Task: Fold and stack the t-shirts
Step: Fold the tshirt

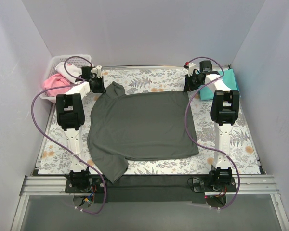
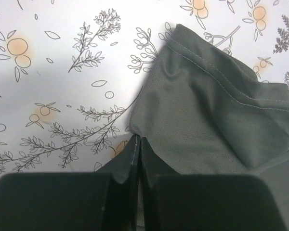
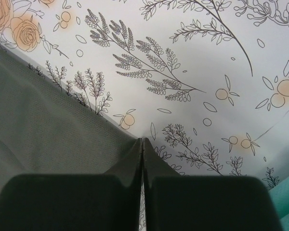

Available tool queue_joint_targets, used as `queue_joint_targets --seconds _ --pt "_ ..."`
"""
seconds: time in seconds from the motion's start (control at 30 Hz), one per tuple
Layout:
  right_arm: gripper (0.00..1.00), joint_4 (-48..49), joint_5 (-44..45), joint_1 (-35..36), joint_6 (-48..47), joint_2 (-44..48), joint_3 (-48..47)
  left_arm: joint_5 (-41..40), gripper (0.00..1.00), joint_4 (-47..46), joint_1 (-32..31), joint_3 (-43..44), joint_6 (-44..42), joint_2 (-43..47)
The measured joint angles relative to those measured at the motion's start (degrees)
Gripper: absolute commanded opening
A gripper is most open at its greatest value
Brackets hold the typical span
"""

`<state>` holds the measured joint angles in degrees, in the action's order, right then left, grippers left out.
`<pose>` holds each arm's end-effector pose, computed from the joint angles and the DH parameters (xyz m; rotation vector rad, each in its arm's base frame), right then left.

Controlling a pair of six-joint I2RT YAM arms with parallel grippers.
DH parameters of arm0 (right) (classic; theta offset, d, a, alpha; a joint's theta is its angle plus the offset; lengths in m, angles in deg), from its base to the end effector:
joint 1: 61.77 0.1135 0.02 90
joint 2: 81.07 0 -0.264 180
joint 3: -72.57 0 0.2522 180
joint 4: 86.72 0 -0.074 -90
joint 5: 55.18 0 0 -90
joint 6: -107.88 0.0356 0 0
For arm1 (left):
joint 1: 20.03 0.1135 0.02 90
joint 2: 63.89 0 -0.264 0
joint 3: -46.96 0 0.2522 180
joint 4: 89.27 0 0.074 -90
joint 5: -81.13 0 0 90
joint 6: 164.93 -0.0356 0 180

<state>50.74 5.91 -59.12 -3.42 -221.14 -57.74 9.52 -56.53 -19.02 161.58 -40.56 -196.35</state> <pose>0.5339 0.0419 0.1570 -0.6979 2.2820 0.4732 0.5069 -0.0023 0.1477 -0.6208 2.4230 -0.6440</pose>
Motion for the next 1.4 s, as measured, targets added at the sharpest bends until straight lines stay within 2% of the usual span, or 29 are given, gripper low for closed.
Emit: queue_joint_targets --seconds 0.33,0.57,0.8,1.1,1.4 --pt "0.01 -0.22 -0.04 -0.63 0.20 0.55 0.00 0.48 0.00 1.14 -0.02 1.66 0.13 -0.42" --pt "0.01 -0.35 -1.20 -1.75 0.35 4.15 0.26 1.62 0.00 1.09 0.15 0.52 -0.46 1.18" --pt "0.01 -0.76 -2.75 -3.28 -0.28 10.08 3.74 3.89 0.00 0.87 1.31 -5.14 -2.67 7.45" --pt "0.01 -2.08 -4.31 -4.39 -2.60 11.80 8.07 7.85 0.00 -0.20 2.19 -13.05 -6.78 15.98" --pt "0.01 -4.28 -4.85 -4.57 -5.66 16.48 12.76 8.46 0.00 -0.79 2.47 -22.05 -10.03 24.00"
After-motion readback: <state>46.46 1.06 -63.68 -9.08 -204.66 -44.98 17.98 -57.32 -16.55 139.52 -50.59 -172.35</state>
